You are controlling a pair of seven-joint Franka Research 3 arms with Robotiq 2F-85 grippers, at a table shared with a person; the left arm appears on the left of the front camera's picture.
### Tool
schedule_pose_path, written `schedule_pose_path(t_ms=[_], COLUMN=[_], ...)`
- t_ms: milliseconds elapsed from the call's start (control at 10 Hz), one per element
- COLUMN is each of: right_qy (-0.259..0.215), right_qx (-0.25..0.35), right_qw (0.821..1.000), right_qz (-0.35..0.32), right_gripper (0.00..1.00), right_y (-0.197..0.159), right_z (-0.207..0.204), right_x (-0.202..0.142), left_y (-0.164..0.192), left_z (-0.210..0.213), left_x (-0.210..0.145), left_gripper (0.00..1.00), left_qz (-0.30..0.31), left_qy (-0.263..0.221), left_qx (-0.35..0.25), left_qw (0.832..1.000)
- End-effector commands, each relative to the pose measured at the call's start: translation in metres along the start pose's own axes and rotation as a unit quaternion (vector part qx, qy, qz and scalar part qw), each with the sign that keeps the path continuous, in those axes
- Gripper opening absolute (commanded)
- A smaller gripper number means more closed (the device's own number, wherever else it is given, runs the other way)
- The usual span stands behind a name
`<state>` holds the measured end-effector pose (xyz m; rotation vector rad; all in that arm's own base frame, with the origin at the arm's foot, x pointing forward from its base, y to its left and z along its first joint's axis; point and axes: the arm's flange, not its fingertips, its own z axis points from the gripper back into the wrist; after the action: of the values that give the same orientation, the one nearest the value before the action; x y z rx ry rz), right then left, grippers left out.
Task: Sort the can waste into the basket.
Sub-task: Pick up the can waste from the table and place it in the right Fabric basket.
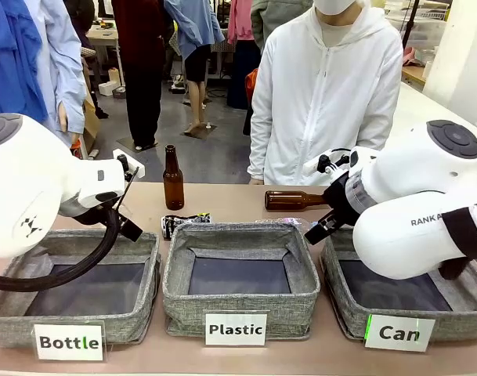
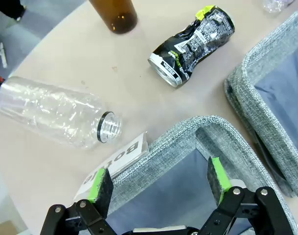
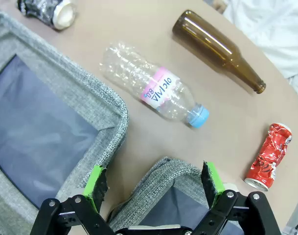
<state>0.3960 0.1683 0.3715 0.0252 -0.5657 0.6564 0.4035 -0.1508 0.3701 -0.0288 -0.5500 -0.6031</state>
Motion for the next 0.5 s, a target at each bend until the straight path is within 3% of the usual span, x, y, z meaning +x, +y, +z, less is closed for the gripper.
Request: schedule_pose_path(t_ms=[0,400], right_qy=[0.000,0.000], right_qx=[0.000,0.000], right_qw=[1.000,1.000], right_qz=[0.000,0.000], right_gripper=[1.00,1.00], right_y=[-0.0001,-0.0001], right_z=[0.0000,0.0000], right_x=[0.0000,0.0000], left_y=[0.0000,0.0000], left_z=[0.0001,0.0001], left_x=[0.0000,0.0000], left_gripper=[1.00,1.00], left_qz=[0.000,0.000], left_qy=[0.000,0.000], left_qx=[0.000,0.000], left_qw=[1.000,1.000])
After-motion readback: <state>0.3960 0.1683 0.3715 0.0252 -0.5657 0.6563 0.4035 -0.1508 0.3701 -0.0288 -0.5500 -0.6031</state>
